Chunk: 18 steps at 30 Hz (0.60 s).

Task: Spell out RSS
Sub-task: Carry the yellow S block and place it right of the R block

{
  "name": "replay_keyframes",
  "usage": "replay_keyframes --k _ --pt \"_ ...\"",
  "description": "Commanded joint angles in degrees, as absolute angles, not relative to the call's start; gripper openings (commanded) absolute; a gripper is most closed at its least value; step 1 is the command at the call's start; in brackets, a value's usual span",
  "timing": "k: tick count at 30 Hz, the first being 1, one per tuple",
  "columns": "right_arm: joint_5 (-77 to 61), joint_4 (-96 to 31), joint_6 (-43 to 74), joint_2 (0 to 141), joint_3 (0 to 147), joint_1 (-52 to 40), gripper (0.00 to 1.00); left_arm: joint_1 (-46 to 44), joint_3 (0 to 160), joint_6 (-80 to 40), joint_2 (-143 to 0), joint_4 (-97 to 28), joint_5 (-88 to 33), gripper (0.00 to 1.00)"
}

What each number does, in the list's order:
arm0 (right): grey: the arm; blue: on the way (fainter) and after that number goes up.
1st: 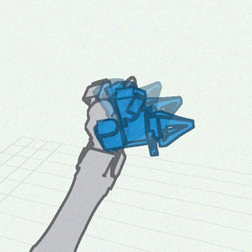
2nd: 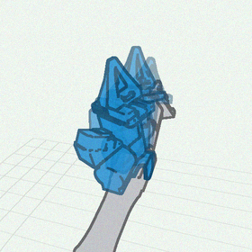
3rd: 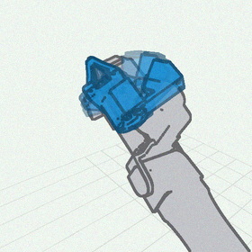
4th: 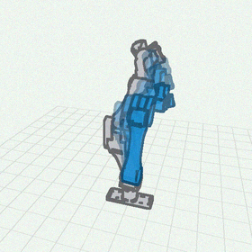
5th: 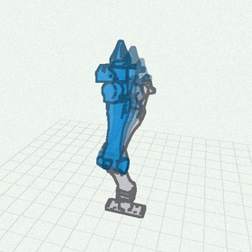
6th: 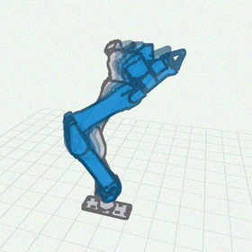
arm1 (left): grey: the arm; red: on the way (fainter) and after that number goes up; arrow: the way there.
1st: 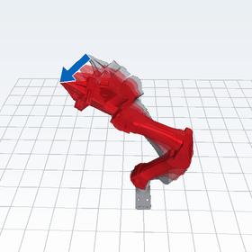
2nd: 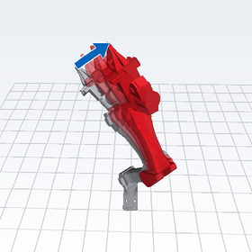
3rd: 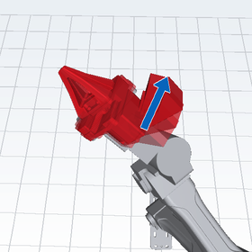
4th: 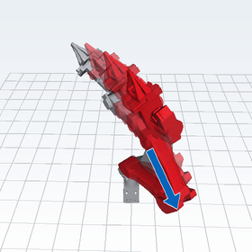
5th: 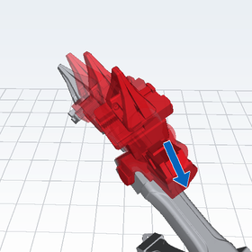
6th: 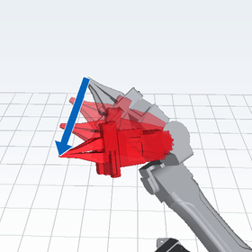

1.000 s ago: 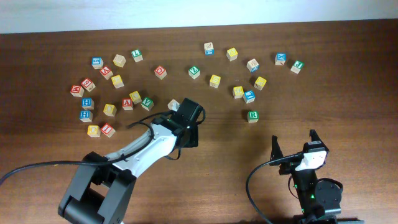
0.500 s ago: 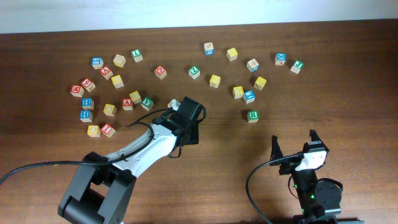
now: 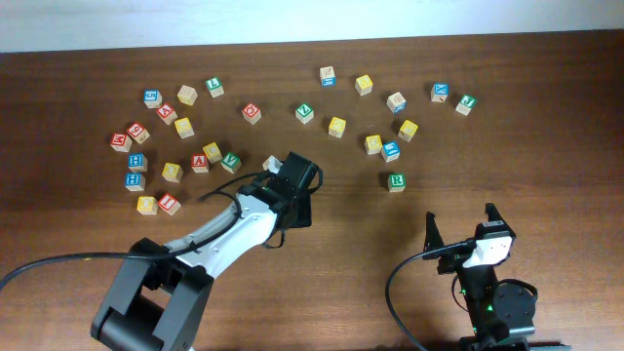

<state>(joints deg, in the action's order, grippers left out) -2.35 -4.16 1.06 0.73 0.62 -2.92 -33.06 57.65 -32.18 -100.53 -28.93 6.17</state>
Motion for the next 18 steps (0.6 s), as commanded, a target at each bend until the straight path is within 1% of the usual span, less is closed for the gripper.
replay_keyframes --k 1,3,7,11,12,13,14,16,18 --pt "-1.87 -4.51 0.84 0.32 0.32 -2.55 0.98 -33.23 58.22 -34.41 -101.25 -29.67 5.37 0.24" --pt "-1.87 -4.51 0.86 0.32 0.32 -2.55 0.98 -33.23 58.22 -36.51 -101.25 -30.39 5.37 0.25" --pt "-1.87 -4.51 0.86 0.32 0.32 -2.55 0.98 -33.23 58.22 -36.71 -101.25 -30.70 4.19 0.26" --pt "-1.87 -4.51 0.84 0.32 0.32 -2.55 0.98 -33.23 58.22 -36.71 -101.25 -30.74 2.55 0.25" --pt "-1.87 -4.51 0.84 0.32 0.32 -2.55 0.98 -33.23 58.22 -36.71 -101.25 -30.72 2.55 0.27" --pt "-1.87 -4.51 0.84 0.32 0.32 -2.55 0.98 -33.23 58.22 -36.69 -101.25 -30.87 2.59 0.32" --pt "-1.87 -4.54 0.86 0.32 0.32 -2.55 0.98 -33.23 58.22 -36.69 -101.25 -31.09 2.59 0.41" --pt "-1.87 -4.51 0.84 0.32 0.32 -2.55 0.98 -33.23 58.24 -36.69 -101.25 -31.11 2.59 0.48" --pt "-1.87 -4.51 0.86 0.32 0.32 -2.55 0.98 -33.23 58.70 -36.69 -101.23 -31.81 2.57 0.52"
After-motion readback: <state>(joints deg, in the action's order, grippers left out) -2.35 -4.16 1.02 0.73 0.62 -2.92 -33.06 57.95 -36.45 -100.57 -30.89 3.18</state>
